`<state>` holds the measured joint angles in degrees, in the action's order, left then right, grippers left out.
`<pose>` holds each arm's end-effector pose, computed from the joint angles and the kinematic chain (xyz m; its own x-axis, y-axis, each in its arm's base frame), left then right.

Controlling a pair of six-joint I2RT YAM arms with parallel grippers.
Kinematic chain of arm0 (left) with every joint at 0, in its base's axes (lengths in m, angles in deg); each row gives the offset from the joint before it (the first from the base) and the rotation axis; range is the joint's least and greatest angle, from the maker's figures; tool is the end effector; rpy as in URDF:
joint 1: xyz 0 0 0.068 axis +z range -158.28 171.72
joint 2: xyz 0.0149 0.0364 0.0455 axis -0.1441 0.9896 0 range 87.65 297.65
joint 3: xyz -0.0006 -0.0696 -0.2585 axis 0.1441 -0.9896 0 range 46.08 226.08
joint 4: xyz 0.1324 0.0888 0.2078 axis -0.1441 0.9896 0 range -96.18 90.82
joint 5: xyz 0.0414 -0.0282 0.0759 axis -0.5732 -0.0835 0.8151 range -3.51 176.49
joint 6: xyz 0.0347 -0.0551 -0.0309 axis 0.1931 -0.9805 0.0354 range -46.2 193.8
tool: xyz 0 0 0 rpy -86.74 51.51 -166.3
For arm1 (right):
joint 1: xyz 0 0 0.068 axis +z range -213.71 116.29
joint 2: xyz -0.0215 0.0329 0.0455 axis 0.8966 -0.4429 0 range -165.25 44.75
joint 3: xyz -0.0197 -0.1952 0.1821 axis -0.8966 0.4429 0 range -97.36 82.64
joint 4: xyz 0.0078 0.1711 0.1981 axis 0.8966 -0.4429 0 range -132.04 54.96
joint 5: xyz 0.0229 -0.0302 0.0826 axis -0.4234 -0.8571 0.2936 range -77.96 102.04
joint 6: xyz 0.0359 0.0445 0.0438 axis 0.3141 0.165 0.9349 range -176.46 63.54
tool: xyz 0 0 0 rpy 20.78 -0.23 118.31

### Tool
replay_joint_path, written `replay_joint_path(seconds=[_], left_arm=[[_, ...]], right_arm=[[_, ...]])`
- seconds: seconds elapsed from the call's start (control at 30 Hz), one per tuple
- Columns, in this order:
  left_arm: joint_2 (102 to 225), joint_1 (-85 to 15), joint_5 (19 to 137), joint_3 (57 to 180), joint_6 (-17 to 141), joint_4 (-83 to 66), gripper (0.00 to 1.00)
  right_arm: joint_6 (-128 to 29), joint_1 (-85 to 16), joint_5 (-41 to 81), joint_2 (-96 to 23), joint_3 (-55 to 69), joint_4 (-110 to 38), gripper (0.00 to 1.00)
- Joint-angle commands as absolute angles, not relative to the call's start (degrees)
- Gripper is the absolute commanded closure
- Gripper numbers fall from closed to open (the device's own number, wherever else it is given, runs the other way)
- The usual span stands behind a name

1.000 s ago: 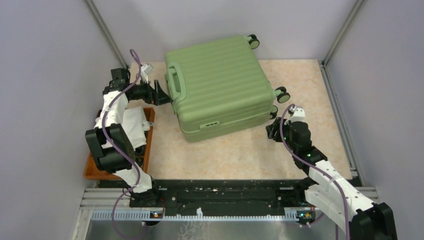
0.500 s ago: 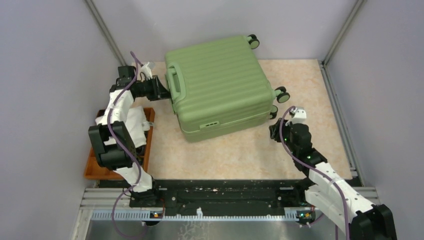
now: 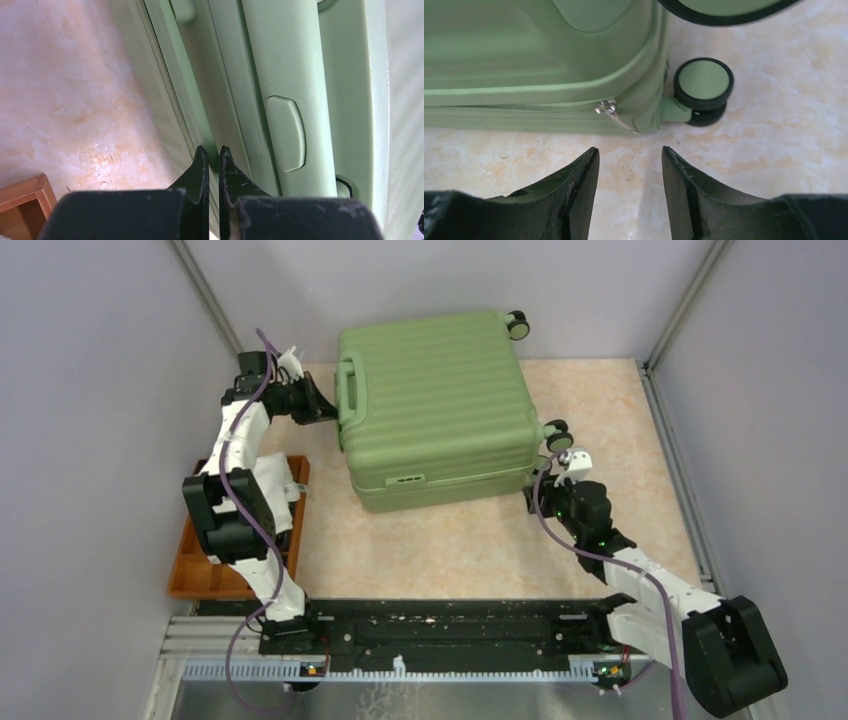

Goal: Pack the luggage
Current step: Zip the luggage at the center of the board.

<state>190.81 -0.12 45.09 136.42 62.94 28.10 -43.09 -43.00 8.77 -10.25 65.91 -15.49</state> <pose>0.4139 0.0195 0.2825 -0.7759 -0.2540 -0.5775 0.1966 0.7724 -0.6039 0.2143 0.0773 0.1776 -0.3619 0.1099 -0.9257 -0.2250 0.9534 0.2011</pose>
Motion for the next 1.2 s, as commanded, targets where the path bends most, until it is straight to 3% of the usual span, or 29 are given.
replay_joint_path(seconds=[0.0, 0.27, 0.5, 0.83, 1.07, 1.17], left_arm=[[189.38, -0.83, 39.63, 140.88, 62.12, 19.42, 1.0], [189.02, -0.88, 40.09, 144.14, 61.39, 18.82, 1.0], [188.64, -0.81, 40.85, 145.04, 62.44, 18.89, 1.0], [189.31, -2.37, 40.78, 146.12, 61.45, 18.76, 1.0], [189.85, -2.77, 41.03, 146.71, 61.62, 18.83, 1.0], [189.67, -2.87, 40.76, 146.48, 61.5, 18.79, 1.0]], right_arm=[[-45.33, -43.67, 15.82, -13.42, 65.34, -4.21, 0.5], [-45.31, -43.68, 15.37, -20.58, 64.46, 3.01, 0.48], [-46.48, -43.63, 16.18, -28.07, 62.28, 6.38, 0.62], [-47.15, -43.67, 18.56, -24.61, 64.77, 11.0, 0.8], [-48.17, -43.67, 19.22, -25.37, 64.12, 11.01, 0.83], [-48.18, -43.65, 21.29, -25.07, 63.88, 11.43, 0.9]])
